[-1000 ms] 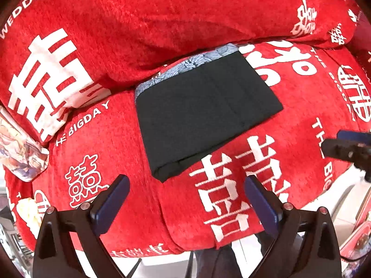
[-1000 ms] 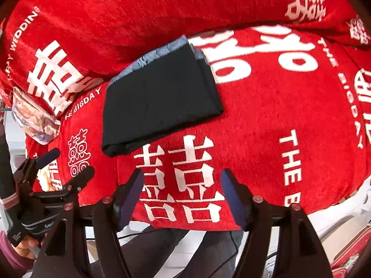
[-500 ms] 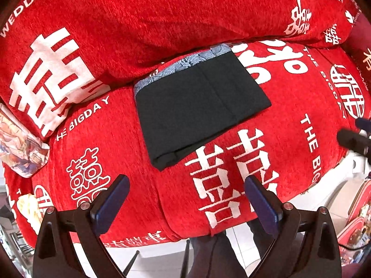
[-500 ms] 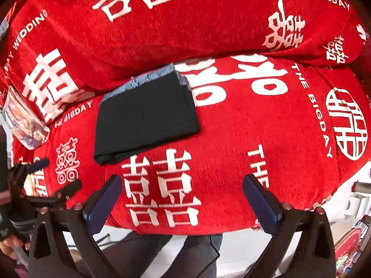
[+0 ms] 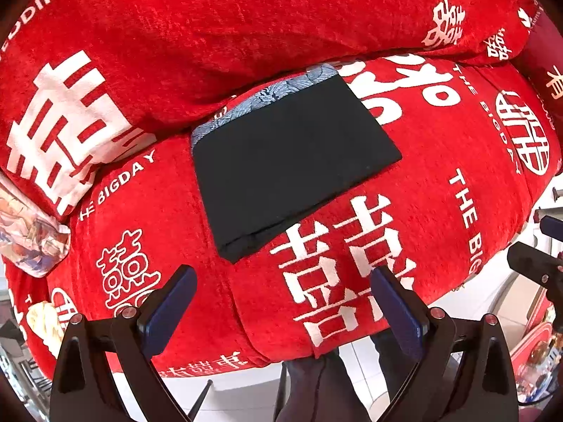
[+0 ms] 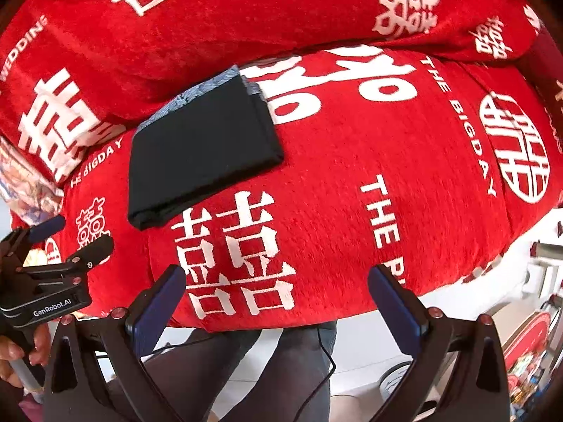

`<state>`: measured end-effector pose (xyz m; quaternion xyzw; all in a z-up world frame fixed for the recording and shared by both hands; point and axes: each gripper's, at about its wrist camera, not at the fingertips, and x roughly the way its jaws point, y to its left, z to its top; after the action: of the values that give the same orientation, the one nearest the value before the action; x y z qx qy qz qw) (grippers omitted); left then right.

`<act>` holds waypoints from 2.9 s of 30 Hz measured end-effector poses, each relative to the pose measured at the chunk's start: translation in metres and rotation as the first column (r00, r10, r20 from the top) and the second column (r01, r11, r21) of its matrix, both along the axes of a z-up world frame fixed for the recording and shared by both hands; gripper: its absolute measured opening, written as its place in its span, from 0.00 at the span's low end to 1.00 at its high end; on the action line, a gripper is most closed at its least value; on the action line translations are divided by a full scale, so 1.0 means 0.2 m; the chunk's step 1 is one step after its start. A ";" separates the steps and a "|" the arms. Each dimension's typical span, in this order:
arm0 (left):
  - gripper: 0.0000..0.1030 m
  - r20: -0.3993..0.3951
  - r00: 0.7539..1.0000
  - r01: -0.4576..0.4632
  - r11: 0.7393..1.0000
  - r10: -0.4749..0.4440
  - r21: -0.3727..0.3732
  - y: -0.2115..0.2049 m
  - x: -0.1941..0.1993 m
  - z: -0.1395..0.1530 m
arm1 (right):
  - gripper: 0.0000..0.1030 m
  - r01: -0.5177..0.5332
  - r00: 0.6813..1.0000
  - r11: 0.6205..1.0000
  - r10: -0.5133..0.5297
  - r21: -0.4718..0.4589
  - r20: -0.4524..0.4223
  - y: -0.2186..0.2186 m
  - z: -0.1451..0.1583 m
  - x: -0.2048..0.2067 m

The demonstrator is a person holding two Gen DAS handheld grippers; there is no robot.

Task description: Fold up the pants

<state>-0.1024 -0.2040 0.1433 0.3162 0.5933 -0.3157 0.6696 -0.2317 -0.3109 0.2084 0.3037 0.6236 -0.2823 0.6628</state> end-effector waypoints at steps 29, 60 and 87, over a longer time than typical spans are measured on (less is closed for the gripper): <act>0.97 -0.023 0.999 -0.036 0.999 0.035 -0.033 0.07 0.08 -0.03 | 1.00 -0.077 0.994 0.996 0.080 0.047 -0.072 0.11 -0.02 0.07; 0.97 -0.056 0.990 -0.133 0.990 0.131 -0.035 0.29 0.17 -0.09 | 1.00 -0.093 0.988 0.995 0.097 0.037 -0.122 0.19 -0.05 0.13; 0.97 -0.058 0.982 -0.185 0.981 0.182 -0.055 0.40 0.27 -0.11 | 1.00 -0.003 1.000 0.991 0.002 0.133 0.010 0.26 -0.16 0.27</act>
<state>-0.0487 -0.1234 0.1218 0.2315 0.6277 -0.2786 0.6890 -0.1780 -0.2595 0.1774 0.3479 0.6382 -0.2377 0.6443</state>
